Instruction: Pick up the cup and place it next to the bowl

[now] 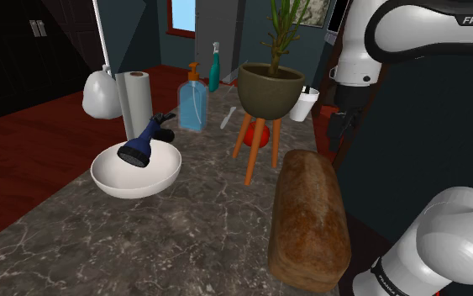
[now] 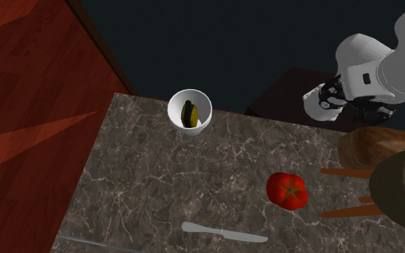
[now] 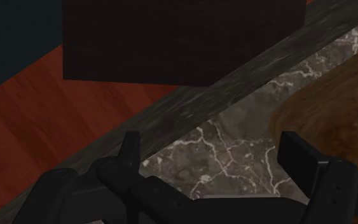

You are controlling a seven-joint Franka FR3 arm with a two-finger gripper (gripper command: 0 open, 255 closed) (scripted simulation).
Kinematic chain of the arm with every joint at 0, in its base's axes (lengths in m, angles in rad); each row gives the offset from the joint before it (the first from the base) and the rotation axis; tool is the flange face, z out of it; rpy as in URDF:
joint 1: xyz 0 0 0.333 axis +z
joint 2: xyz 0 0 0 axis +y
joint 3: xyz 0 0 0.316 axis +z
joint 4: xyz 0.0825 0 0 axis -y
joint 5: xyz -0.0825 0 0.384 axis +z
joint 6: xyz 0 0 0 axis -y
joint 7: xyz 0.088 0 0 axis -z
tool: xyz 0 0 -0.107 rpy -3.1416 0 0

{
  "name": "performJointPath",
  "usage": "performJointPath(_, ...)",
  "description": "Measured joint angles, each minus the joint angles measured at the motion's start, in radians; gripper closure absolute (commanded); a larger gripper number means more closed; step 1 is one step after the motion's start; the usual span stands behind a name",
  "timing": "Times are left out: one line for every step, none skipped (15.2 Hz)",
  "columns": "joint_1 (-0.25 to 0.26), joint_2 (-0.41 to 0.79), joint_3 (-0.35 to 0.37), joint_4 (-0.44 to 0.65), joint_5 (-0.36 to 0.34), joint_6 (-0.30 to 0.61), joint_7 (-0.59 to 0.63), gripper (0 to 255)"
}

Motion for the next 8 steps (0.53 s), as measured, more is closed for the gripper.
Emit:
performJointPath(0.0, 0.0, 0.0, 0.0, 0.0, 0.0, 0.0, 0)
performJointPath(-0.003, 0.015, -0.006, 0.013, -0.006, 0.005, -0.008, 0)
performJointPath(-0.008, 0.034, -0.017, 0.026, -0.015, 0.015, -0.02, 0)
performJointPath(-0.012, 0.065, -0.026, 0.046, -0.023, 0.03, -0.032, 0)
performJointPath(-0.016, 0.092, -0.036, 0.068, -0.031, 0.04, -0.044, 0)
performJointPath(-0.022, 0.127, -0.049, 0.1, -0.041, 0.049, -0.06, 0)
performJointPath(-0.029, 0.156, -0.065, 0.124, -0.052, 0.059, -0.08, 0)
performJointPath(-0.031, 0.18, -0.072, 0.146, -0.056, 0.067, -0.09, 0)
